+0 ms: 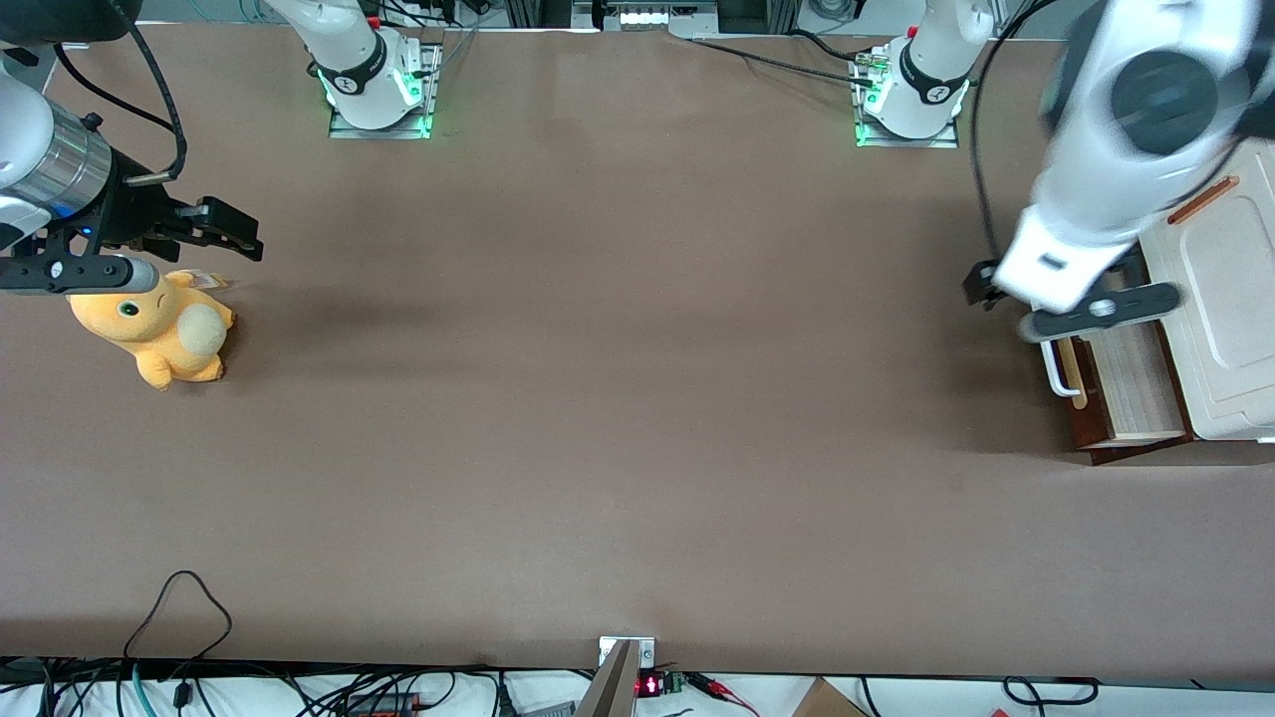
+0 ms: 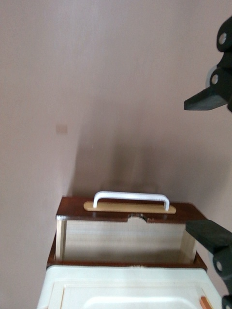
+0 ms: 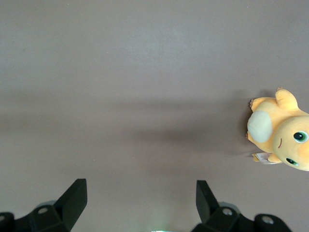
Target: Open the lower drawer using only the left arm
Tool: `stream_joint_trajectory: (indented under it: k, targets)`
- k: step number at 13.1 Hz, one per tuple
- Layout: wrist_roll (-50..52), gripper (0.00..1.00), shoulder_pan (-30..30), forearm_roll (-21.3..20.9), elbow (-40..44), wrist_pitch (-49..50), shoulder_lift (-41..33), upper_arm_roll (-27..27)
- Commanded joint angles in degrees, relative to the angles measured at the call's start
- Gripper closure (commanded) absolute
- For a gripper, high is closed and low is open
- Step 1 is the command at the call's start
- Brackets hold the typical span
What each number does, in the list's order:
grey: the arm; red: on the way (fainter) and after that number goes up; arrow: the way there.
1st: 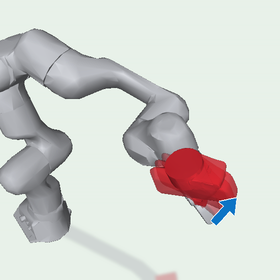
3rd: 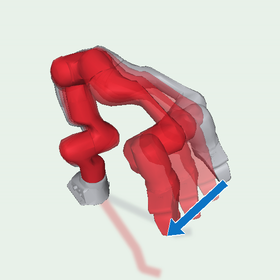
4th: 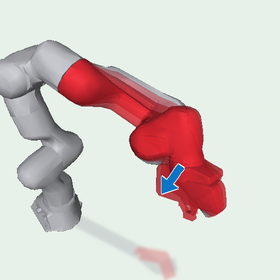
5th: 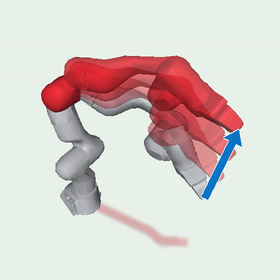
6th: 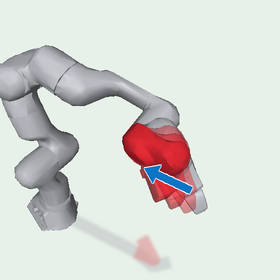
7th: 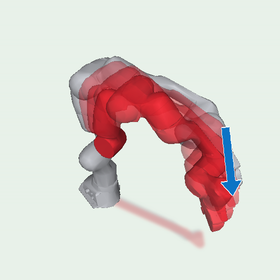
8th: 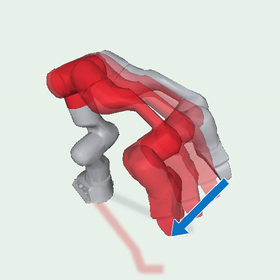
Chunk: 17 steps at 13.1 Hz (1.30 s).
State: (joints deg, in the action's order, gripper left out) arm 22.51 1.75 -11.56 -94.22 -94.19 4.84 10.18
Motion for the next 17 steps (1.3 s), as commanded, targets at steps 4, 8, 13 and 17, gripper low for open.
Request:
stream_joint_trajectory:
  k: [4, 8, 13, 17]
  targets:
    - [-15.30, 0.00, -0.16, 12.09, 3.34, 1.28, -2.29, -8.95]
    - [-15.47, 0.00, -0.25, 12.09, 3.34, 1.37, -3.70, -8.95]
    - [-15.39, 0.00, -0.25, 11.91, 5.27, 1.28, -3.52, -9.12]
    - [-15.30, 0.00, -0.16, 11.56, 5.36, 1.28, -3.52, -9.03]
